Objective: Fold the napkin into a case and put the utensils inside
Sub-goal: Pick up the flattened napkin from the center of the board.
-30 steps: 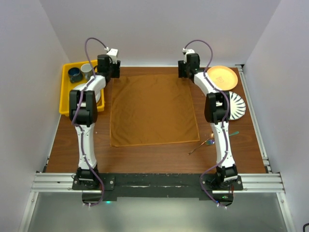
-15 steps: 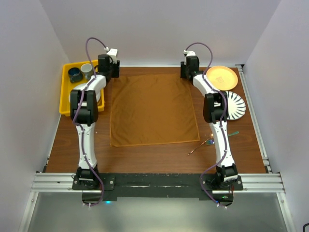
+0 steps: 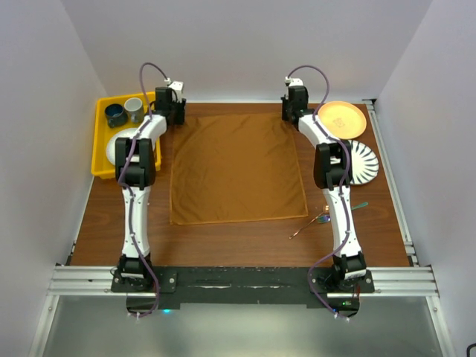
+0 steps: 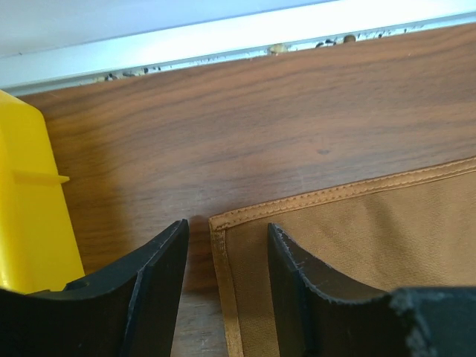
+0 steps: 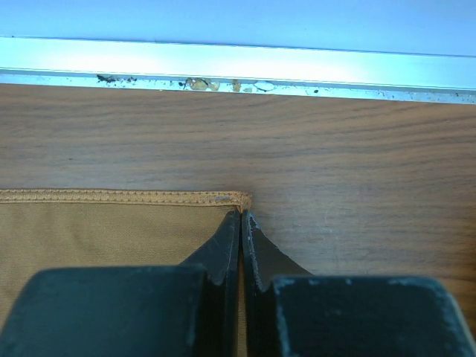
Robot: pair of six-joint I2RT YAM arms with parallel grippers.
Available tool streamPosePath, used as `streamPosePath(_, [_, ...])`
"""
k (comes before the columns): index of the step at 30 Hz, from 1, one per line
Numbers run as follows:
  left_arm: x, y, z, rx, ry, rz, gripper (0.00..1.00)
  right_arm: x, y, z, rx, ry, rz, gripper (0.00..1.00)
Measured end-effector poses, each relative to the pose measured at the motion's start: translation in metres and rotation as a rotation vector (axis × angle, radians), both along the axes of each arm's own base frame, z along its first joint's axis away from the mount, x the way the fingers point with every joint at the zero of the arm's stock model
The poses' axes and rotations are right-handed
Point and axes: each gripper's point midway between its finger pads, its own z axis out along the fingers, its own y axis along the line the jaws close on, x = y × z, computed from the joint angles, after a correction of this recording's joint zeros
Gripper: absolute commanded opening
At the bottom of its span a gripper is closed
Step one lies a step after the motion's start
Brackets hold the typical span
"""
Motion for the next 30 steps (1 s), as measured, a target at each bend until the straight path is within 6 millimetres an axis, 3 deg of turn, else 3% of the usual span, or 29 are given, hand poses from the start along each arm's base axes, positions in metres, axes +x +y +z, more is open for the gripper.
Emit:
streamPosePath(14, [0.011,0.000,-0.007,-0.005,0.009,0.006,0.34,0.000,0.000,0.000,-0.011,-0.003,0.011,0.00])
streamPosePath(23, [0.011,-0.003,-0.008,-0.012,0.005,-0.004,0.00,0.001,0.003,0.000,-0.015,-0.009,0.043,0.00])
streamPosePath(26, [0.010,-0.003,-0.007,-0.012,-0.014,-0.015,0.00,-0.001,0.007,0.002,-0.023,-0.007,0.087,0.00])
streamPosePath(30, [-0.005,-0.007,-0.002,-0.026,-0.015,-0.052,0.00,-0.011,0.012,0.013,-0.038,0.009,0.157,0.00])
